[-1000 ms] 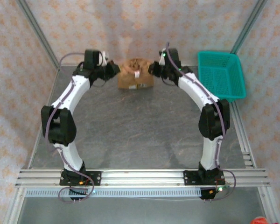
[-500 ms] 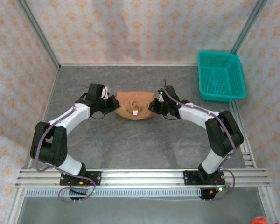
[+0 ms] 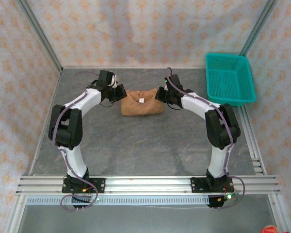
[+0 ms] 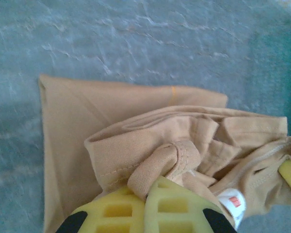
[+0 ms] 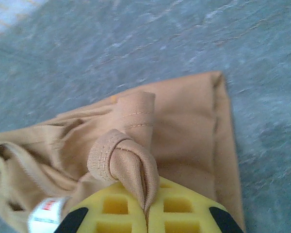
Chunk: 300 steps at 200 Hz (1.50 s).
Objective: Fold the inside-out t-shirt
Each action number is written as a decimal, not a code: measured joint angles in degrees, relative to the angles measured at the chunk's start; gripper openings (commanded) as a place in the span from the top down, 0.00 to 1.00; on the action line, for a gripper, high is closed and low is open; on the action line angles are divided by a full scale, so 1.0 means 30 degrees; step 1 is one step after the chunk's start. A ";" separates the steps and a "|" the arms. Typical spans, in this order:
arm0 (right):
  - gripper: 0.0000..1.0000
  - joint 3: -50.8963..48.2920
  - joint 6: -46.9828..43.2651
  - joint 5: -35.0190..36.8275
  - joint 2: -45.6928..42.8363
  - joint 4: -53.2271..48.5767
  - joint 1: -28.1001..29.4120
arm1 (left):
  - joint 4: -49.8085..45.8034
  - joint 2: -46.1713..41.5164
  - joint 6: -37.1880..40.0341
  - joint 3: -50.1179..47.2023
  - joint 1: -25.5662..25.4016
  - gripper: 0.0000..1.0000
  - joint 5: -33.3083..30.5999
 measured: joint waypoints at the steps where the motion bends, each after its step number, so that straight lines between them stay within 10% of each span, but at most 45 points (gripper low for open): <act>1: 1.00 0.0044 -0.0007 0.0007 0.0058 -0.0022 -0.0015 | -0.0007 0.0073 0.0015 0.0066 0.0022 1.00 0.0007; 62: 1.00 0.2499 0.0007 -0.0233 0.4255 -0.1129 -0.0765 | -0.0656 0.2761 0.0590 0.0503 0.0605 1.00 -0.0495; 87: 0.84 0.3162 0.0015 -0.0401 0.4255 -0.1479 -0.0750 | -0.0663 0.2761 0.0801 0.0503 0.0656 1.00 -0.0546; 137: 0.61 0.3162 -0.0073 -0.1020 0.3009 -0.2222 -0.0750 | -0.1501 0.1188 0.1020 0.0452 0.0641 0.62 -0.1362; 204: 0.93 0.1355 0.2324 -0.0372 -0.0816 -0.1902 -0.0437 | -0.0648 -0.6047 -0.1727 -0.2958 -0.3009 0.61 -0.6054; 300: 0.98 0.0058 0.8160 -0.0634 0.3359 0.1559 0.0590 | 0.1049 0.1282 -0.5486 -0.2477 -0.2244 0.72 -0.3264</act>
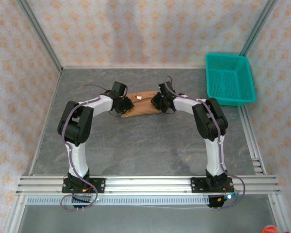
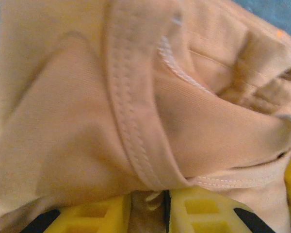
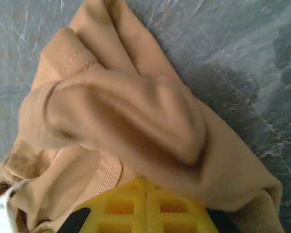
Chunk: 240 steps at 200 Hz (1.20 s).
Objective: Fold the inside-out t-shirt
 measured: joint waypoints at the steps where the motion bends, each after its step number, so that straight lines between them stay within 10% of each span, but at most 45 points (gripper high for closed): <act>1: 0.98 -0.0036 0.0029 -0.0007 -0.0007 0.0044 0.0000 | 0.0029 -0.0044 0.0015 -0.0066 0.0036 0.72 0.0022; 70: 0.58 -0.0670 -0.0823 -0.0554 -0.1661 -0.0889 0.0095 | -0.5377 -0.1158 0.2936 0.2361 0.0685 0.47 -0.2790; 152: 0.58 -0.3614 -0.1566 0.2106 -1.0149 -0.3242 -0.3257 | -0.3657 -0.0131 0.1821 0.6135 -0.4284 0.48 -0.1056; 240: 0.58 -0.3789 -0.2659 0.2900 -1.0994 -0.5326 -0.3810 | -0.7176 0.4830 0.5748 0.9369 -0.0102 0.52 0.1100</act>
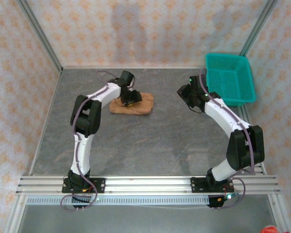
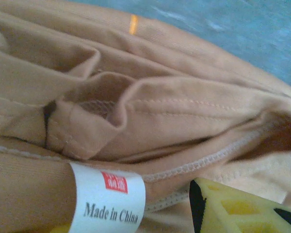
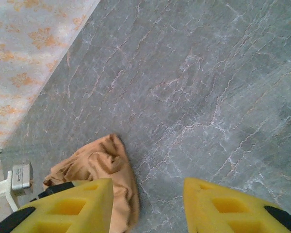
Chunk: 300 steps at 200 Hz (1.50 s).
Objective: Fold the inside-out t-shirt
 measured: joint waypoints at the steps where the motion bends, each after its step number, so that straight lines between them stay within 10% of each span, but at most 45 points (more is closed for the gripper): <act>1: 0.58 0.0000 -0.0007 0.0000 -0.0015 -0.0029 0.0000 | -0.0087 0.0029 0.0080 0.0051 0.0073 0.52 0.0007; 48: 0.58 0.0131 -0.0736 -0.0007 -0.0335 -0.0780 -0.0240 | -0.3898 0.1836 0.4707 0.3534 0.3956 0.48 -0.0474; 132: 0.57 -0.0816 -0.2171 -0.0066 -0.0685 -0.1523 -0.0372 | -0.4648 0.3453 0.4983 0.6339 0.8495 0.42 -0.1144; 176: 0.46 -0.0474 -0.3184 -0.0095 -0.0780 -0.1727 -0.0372 | -0.4663 0.2193 0.4619 0.5741 0.8109 0.00 -0.1297; 232: 0.07 -0.1078 -0.7468 0.4758 -0.4801 -0.0466 -0.0372 | -0.0699 -1.0739 0.6222 -0.3133 0.3388 0.00 -0.8874; 300: 0.07 -1.2429 -1.4171 1.1016 -0.7650 0.8684 -0.0444 | 0.9340 -1.8353 0.8429 -1.8367 0.2171 0.00 -1.2174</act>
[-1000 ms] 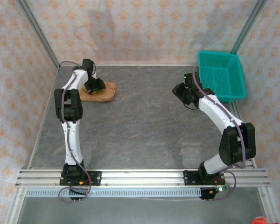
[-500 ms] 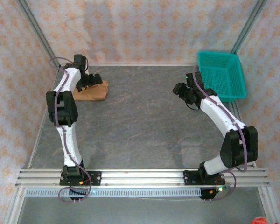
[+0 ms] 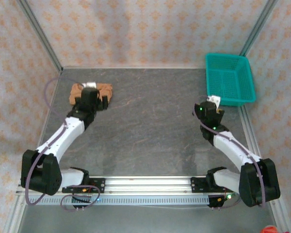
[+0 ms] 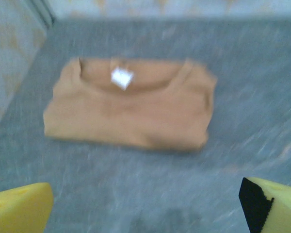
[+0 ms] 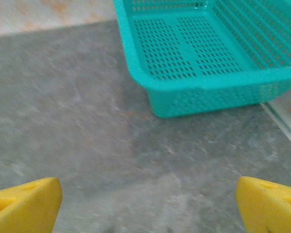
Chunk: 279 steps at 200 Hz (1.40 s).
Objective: Fold the inside-out t-shirt
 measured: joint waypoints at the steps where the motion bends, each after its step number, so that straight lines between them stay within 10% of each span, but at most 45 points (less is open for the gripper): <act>1: 0.07 -0.0080 -0.0058 0.0022 0.0000 0.0080 0.0000 | 0.0051 -0.0007 0.0029 -0.0131 0.0000 0.00 -0.0022; 64: 0.01 -0.2790 -0.3002 0.1304 0.4000 0.8663 -0.0044 | 0.7934 -0.1457 0.1931 -0.6215 0.0087 0.00 -0.0204; 180: 0.01 -0.2914 -0.2346 -0.1836 0.7861 1.4032 -0.2805 | 1.5635 0.2834 0.1239 -0.7664 0.2178 0.00 0.1413; 279: 0.01 -0.2892 -0.2076 -0.2419 0.7898 1.5089 -0.2747 | 1.6196 0.4546 0.1231 -0.7424 0.2033 0.00 0.1399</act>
